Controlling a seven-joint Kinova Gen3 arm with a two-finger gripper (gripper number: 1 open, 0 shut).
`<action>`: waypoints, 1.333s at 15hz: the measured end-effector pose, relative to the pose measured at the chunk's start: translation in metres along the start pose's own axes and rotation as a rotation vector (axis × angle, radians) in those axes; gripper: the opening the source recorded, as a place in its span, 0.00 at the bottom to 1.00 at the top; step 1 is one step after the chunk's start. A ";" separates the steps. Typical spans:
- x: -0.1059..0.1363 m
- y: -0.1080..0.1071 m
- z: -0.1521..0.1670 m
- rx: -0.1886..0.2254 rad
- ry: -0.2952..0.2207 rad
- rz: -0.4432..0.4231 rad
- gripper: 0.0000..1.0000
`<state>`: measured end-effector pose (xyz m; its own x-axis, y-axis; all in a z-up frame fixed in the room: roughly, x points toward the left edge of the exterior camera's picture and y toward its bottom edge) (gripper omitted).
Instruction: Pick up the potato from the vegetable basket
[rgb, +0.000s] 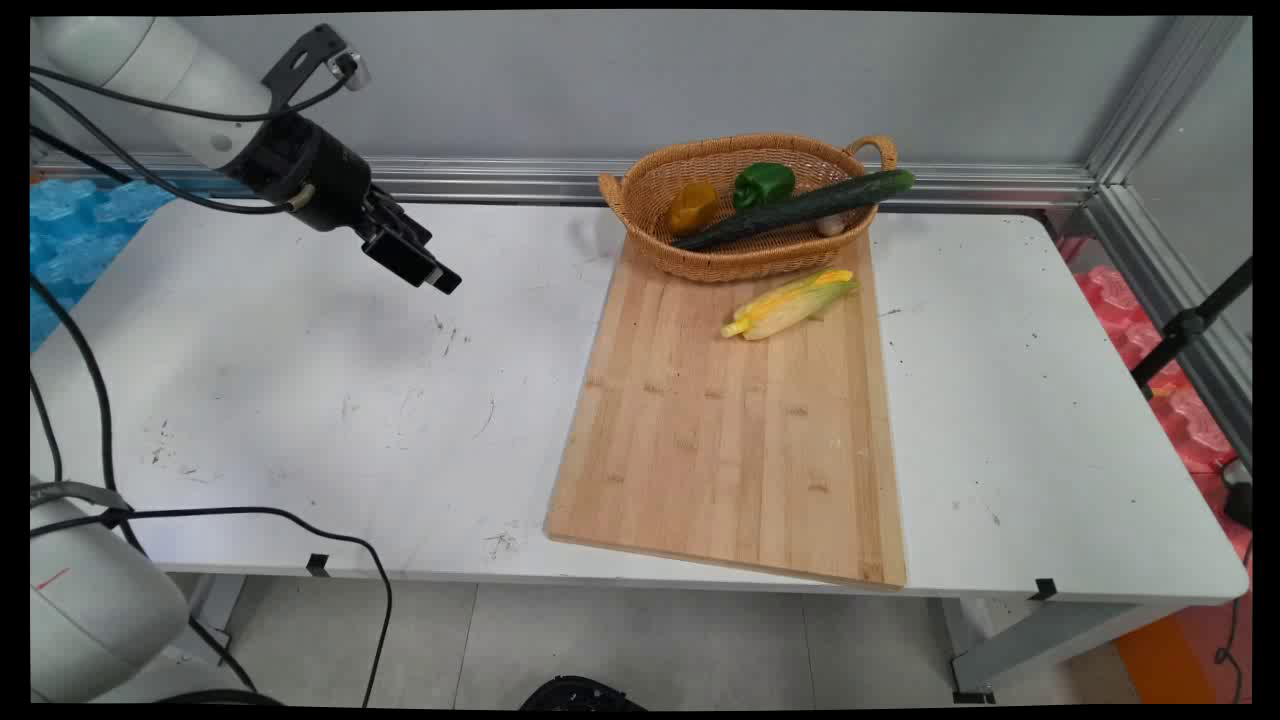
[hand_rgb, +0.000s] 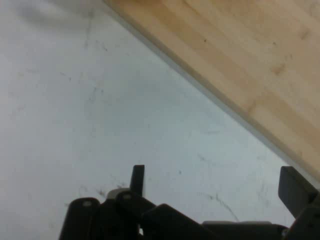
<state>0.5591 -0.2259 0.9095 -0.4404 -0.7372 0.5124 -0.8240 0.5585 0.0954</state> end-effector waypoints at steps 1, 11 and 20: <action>0.002 0.000 0.000 0.000 0.014 -0.003 1.00; 0.068 -0.006 0.021 0.013 0.167 -0.042 1.00; 0.140 -0.018 0.074 0.049 0.232 -0.045 1.00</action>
<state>0.4866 -0.3671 0.9164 -0.3136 -0.6510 0.6913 -0.8599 0.5035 0.0841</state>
